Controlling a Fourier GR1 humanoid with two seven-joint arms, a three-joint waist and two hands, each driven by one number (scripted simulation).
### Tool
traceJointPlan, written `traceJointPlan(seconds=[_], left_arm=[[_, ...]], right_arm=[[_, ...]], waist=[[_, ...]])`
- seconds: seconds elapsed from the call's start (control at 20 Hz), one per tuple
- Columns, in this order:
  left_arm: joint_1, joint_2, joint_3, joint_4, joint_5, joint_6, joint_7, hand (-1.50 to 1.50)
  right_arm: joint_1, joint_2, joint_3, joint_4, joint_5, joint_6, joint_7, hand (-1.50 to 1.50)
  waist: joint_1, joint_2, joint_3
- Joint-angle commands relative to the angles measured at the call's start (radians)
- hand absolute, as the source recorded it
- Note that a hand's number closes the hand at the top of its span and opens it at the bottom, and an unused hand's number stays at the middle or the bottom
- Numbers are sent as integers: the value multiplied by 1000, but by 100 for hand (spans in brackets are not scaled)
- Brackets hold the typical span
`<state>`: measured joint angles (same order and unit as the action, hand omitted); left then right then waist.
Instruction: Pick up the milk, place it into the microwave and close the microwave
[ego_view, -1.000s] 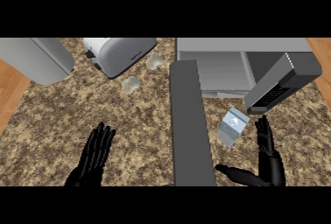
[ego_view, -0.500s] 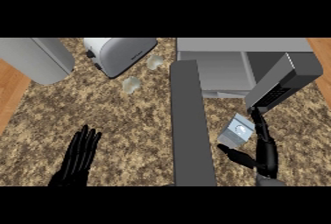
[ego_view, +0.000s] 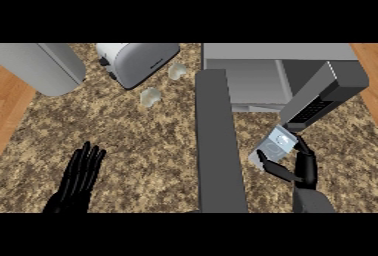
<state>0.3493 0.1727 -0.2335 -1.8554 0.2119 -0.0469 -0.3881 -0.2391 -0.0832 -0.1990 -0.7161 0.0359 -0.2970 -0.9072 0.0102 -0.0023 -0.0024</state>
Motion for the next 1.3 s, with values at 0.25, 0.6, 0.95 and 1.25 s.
traceJointPlan(seconds=[0.25, 0.6, 0.95, 1.25], left_arm=[[-18, 14, 62, 13, 48, -64, 11, -150], [20, 47, 104, -31, 80, -100, 12, -150], [82, 55, 127, -24, 84, -132, -16, -150], [51, 23, 117, -1, 67, -131, 16, -150]], right_arm=[[-171, -64, -60, 363, 26, -28, -118, 150], [-131, -71, -66, 388, 16, 101, -294, 150], [-149, -16, -29, 318, 8, 176, -266, 150], [-93, 63, 58, 61, 12, 99, -88, 150]], waist=[[5, 6, 4], [9, 8, 5], [1, 3, 3], [-12, -1, 2]])
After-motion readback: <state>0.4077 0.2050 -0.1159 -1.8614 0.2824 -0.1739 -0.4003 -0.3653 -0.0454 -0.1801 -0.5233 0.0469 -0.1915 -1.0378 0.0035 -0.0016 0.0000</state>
